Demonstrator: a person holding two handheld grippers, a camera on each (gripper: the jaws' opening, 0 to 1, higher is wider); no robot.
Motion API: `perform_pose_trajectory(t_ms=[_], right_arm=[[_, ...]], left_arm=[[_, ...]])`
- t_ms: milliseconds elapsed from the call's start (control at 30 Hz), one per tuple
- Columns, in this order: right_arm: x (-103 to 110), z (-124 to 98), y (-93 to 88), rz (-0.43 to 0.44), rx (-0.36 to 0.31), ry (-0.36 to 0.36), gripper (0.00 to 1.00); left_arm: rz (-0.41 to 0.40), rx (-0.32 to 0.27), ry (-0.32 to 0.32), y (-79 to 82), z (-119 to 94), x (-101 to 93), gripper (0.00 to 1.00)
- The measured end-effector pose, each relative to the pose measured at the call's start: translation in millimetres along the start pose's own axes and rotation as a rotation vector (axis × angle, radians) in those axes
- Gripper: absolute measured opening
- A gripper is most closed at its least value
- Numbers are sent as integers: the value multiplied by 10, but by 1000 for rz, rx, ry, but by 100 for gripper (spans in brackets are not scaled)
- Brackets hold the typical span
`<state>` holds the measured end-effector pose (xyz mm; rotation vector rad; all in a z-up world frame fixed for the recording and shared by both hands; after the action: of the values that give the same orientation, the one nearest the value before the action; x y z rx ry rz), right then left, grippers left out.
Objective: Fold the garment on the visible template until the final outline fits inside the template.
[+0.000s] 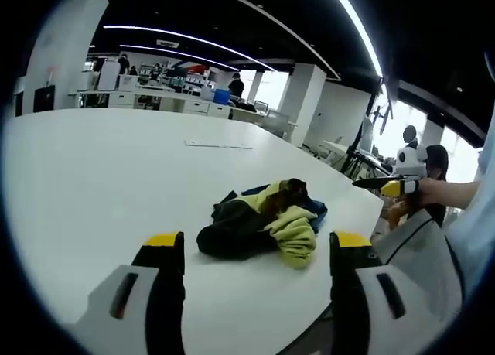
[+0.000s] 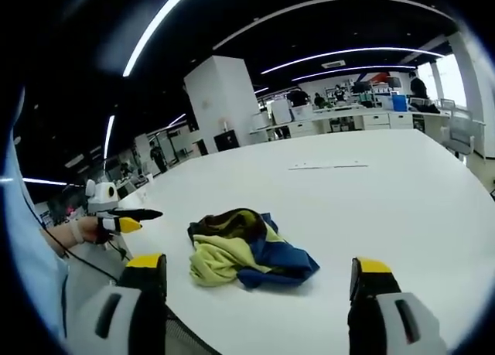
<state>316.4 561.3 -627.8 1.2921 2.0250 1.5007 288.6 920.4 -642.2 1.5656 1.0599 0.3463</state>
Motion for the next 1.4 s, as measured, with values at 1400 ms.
perform_pose_trajectory(t_ms=[1400], right_arm=[[-39, 38, -70, -7, 30, -15, 96]], left_arm=[[22, 27, -23, -6, 33, -37, 72]])
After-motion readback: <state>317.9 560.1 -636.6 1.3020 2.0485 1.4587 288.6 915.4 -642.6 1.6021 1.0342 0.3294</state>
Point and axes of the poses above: the point that each gripper's makers call its tool centre point, and the gripper's own axes: z roughly forward along the fingers, x roughly to its left, y roughly out of its top, the point moved 7 cm from there along -z, roughly backward along the fingers, and after that the axes turned 4 degrees about -y, right-handed, at the moved point
